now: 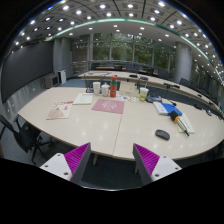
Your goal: Arrange mouse
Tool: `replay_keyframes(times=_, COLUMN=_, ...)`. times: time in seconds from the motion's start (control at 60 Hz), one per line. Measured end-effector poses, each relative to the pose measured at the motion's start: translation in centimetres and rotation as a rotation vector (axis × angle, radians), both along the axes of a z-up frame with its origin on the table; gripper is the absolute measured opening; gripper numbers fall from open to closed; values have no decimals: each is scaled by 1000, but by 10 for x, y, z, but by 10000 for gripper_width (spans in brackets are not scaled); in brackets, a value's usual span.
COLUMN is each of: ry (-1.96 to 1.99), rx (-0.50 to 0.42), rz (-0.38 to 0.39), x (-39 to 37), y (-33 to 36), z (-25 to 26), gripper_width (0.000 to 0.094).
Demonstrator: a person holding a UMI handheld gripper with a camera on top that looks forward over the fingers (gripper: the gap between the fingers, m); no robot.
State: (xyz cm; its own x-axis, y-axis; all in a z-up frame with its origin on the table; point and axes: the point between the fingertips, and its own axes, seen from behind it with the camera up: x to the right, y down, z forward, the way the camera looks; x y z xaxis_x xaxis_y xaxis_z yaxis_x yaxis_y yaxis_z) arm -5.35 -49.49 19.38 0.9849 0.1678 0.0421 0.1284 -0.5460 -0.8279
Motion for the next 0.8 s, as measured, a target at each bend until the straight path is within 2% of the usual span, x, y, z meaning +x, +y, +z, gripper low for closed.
replay_keyframes(times=0.233, ry=-86, rx=-85, rz=-134, x=153, y=42, z=-98, gripper_width=855)
replay_keyframes(times=0.4, ry=-100, rx=-53, rz=-187, x=242, y=112, z=-143, gripper_width=858)
replay_keyframes(times=0.7, ry=-79, rx=-78, rz=-193, x=322, y=219, z=-200, gripper_width=853)
replay_keyframes(times=0.8, ry=-88, rx=-59, rz=-163, x=326, y=246, z=-199, gripper_width=849)
